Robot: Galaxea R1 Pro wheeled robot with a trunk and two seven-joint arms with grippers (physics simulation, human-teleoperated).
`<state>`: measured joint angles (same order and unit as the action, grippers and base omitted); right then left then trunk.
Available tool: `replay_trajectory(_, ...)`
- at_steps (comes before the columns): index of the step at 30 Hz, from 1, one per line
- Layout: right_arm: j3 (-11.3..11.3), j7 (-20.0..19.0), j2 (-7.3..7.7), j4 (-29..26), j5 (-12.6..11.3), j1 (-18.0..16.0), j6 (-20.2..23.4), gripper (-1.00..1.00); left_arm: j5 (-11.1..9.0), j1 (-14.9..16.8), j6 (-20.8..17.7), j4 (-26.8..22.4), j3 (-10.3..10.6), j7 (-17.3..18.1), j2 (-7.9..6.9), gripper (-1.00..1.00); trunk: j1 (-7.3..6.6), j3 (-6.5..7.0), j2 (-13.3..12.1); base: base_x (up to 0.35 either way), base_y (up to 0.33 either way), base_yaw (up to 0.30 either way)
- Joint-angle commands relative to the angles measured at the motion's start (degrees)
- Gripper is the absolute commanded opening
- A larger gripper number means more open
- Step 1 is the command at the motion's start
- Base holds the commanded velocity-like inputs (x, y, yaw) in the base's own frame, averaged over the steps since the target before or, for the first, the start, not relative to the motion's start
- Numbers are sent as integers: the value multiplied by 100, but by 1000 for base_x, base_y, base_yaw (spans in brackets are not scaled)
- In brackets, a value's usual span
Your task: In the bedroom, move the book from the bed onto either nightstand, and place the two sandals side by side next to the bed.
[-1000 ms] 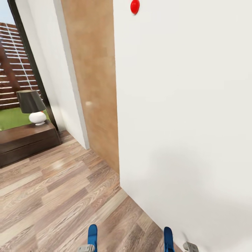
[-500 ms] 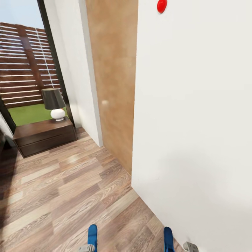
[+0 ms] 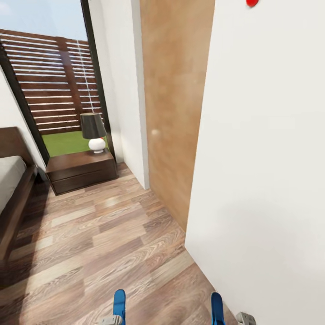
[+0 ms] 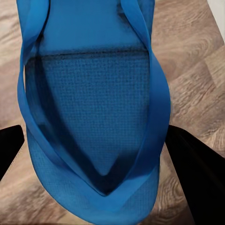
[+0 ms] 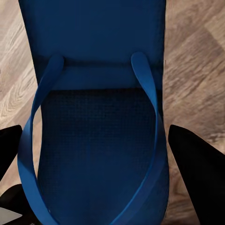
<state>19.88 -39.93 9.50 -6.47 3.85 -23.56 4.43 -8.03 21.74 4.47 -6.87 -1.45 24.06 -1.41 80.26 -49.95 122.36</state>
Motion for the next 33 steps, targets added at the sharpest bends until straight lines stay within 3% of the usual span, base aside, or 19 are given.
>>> replay_trajectory(1, 51, -32, 0, -14, 37, 1, 49, -100, -32, 5, 3, 10, -13, 28, 0, -100, -1, -5, 2, 9, 0, 273)
replay_trajectory(14, 51, -32, 0, -12, 37, 1, 49, -100, -32, 5, 2, 10, -13, 28, 0, -100, -1, -5, 2, 4, 0, 273)
replay_trajectory(33, 51, -26, 0, -12, 37, 1, 49, -100, -32, 5, 3, 10, -13, 28, 0, -100, -1, -5, 2, 105, 0, 273)
